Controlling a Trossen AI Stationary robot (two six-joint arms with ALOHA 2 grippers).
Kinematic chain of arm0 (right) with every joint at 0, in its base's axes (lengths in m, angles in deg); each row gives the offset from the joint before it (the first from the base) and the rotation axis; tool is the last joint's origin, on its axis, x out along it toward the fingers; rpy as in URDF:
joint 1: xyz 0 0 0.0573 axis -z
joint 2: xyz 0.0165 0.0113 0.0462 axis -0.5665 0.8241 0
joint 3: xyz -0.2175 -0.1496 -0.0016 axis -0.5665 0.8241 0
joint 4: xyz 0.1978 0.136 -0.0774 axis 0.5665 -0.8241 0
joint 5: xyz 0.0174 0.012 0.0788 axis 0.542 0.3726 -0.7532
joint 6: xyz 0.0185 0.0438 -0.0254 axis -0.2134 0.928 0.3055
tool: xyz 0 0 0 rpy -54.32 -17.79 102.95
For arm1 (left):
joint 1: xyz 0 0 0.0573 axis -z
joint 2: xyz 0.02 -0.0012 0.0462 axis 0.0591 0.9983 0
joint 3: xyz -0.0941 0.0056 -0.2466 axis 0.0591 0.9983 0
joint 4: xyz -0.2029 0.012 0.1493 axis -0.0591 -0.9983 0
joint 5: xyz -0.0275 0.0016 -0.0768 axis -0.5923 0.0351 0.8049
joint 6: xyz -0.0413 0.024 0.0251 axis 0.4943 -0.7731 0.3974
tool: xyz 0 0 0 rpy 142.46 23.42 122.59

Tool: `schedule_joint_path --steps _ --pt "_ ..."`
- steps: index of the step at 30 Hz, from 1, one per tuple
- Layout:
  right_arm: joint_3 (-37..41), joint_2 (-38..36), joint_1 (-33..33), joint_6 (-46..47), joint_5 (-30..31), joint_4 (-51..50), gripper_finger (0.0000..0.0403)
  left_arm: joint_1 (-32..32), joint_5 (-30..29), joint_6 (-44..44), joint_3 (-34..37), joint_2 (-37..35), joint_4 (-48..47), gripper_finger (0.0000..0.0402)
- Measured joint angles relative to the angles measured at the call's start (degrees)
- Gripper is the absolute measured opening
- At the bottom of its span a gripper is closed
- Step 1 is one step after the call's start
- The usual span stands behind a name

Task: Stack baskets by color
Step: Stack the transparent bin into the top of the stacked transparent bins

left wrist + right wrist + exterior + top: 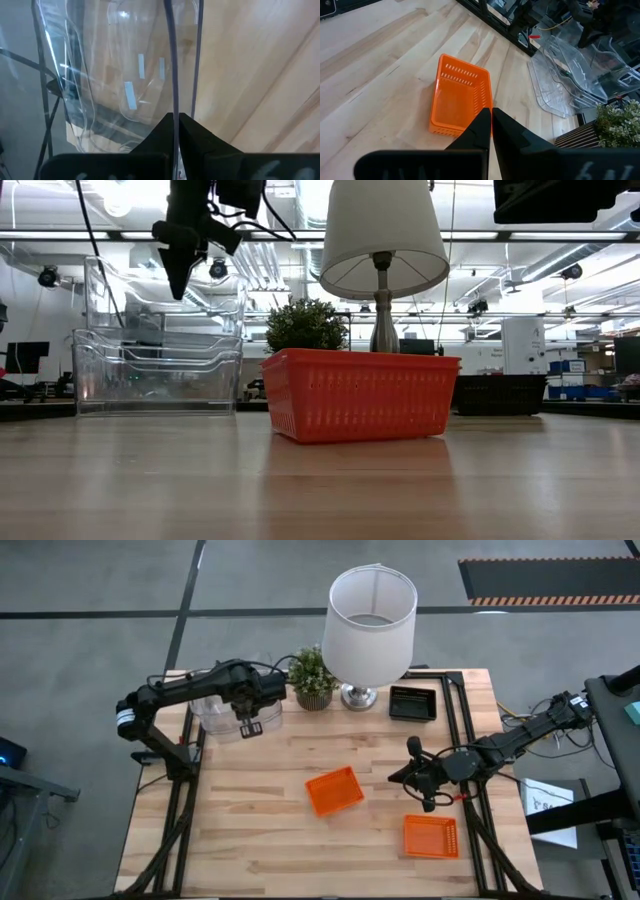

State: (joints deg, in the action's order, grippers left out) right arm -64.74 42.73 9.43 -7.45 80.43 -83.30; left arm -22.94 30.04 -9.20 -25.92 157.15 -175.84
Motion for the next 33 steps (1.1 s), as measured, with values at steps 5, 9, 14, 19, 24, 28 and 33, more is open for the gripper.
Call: schedule_joint_path --steps 5,9,14,19,24,28,33 --pt "0.0 0.0 0.0 0.0 0.0 0.0 0.0009 0.0 0.0 -0.1 0.7 0.0 0.4 0.0" --pt "0.0 0.0 0.0 0.0 0.0 0.0 0.0009 -0.1 0.0 -0.1 2.8 0.0 0.4 0.0" --pt "0.0 0.0 0.0 0.0 0.0 0.0 0.0009 -0.1 -0.1 -0.1 4.9 0.0 1.5 0.0" --pt "0.0 0.0 0.0 0.0 0.0 0.0 0.0009 -0.1 -0.1 -0.3 6.2 0.0 2.5 0.0" --pt "0.0 0.0 0.0 0.0 0.0 0.0 0.0009 -0.1 -0.1 -0.4 6.7 0.0 4.4 0.0" --pt "0.0 0.0 0.0 0.0 0.0 0.0 0.0009 -0.2 -0.1 -0.4 6.7 0.0 5.2 0.0" --pt "0.0 0.0 0.0 0.0 0.0 0.0 0.0009 -0.3 -0.1 -0.4 6.8 0.0 5.4 0.0"
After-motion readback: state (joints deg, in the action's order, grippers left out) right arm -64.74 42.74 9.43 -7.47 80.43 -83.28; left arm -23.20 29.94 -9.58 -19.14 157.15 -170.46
